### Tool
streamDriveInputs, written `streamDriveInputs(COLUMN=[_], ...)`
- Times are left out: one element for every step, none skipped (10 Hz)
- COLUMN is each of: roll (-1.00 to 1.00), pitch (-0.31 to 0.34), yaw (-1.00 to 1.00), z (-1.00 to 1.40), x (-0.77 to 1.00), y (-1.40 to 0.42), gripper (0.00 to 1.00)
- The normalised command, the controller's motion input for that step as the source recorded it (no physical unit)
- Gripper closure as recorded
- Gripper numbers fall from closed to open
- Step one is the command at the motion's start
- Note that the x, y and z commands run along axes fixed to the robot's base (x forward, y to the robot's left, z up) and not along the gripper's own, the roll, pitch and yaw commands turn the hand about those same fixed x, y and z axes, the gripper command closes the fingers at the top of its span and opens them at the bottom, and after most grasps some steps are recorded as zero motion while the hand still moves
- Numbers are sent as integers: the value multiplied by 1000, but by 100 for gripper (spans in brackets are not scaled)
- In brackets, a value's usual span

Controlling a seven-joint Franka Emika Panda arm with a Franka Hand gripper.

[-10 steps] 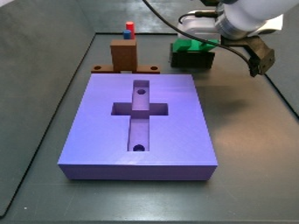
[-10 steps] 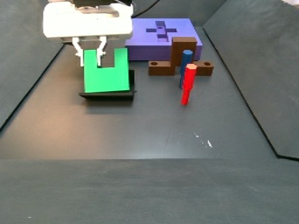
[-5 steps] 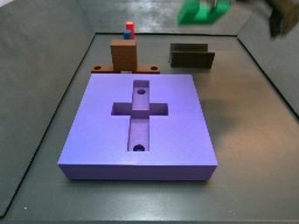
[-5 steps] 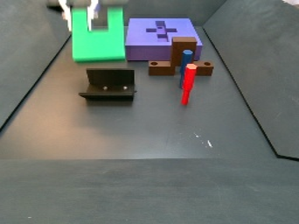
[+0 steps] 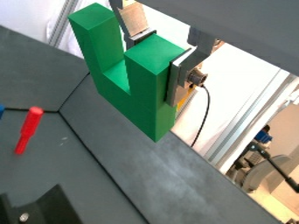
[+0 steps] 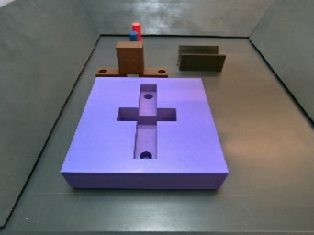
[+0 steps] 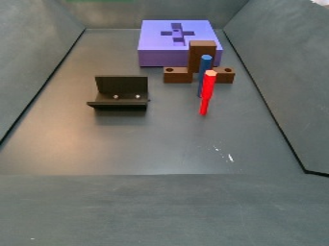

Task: Pick up the green object. Move up. Place the green object on the fixture. Regrasp the green object. Move to above the board. Insert the green object.
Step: Move to above the board.

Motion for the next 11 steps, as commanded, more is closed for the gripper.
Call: streamDriveInputs(roll=[9,-1000,-1000,-1000,-1000,-1000,-1000,-1000,-1000,-1000,-1000], pitch=[92,33,12,-18,-23,-24,-19,-28,-24,-2,-5], yaw=[8,-85,-80,-69,-66,-60,-56,-55,-50,-59,-59], z=[215,271,276,270,252,255,252,147,58,31,36], x=[52,-1177,-1205,-1305,-1338,-1338,-1341,-818,-456,-239,-146], y=[-5,-1400,-1400,-1400,-1400,-1400,-1400,-814,-410,-206,-137], gripper=[100,100,100,100,100,100,100,100,100,100,100])
